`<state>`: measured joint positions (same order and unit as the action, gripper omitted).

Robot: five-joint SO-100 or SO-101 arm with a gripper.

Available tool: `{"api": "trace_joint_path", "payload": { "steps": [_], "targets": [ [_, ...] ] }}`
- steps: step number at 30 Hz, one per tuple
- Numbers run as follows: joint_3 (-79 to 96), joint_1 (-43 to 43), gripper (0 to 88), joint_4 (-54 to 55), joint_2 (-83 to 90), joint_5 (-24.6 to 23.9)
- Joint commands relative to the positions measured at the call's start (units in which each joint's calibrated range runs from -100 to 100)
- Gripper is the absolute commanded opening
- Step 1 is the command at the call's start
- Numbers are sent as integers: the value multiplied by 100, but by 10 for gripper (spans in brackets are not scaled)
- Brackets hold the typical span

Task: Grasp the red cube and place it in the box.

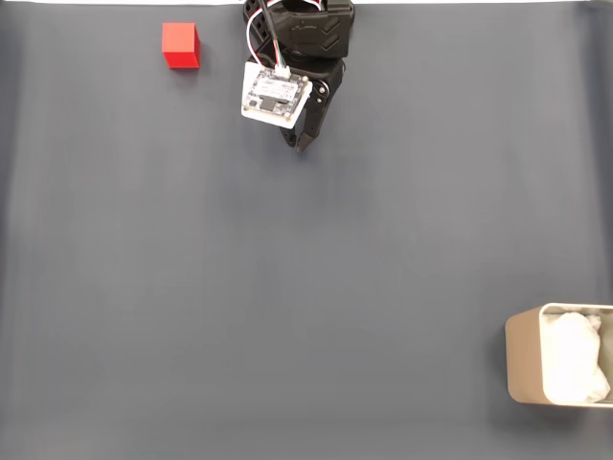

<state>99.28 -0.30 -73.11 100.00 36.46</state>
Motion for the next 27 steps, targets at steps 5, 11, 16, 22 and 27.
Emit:
{"api": "trace_joint_path", "payload": {
  "steps": [5, 11, 16, 22, 27],
  "targets": [
    [54, -34, 4, -66, -9, -122],
    [54, -34, 4, -66, -9, -112],
    [54, 44, 4, -66, -9, -39],
    [54, 1, 3, -279, -9, 1333],
    [54, 94, 64, -222, -9, 1485]
  ]
}}
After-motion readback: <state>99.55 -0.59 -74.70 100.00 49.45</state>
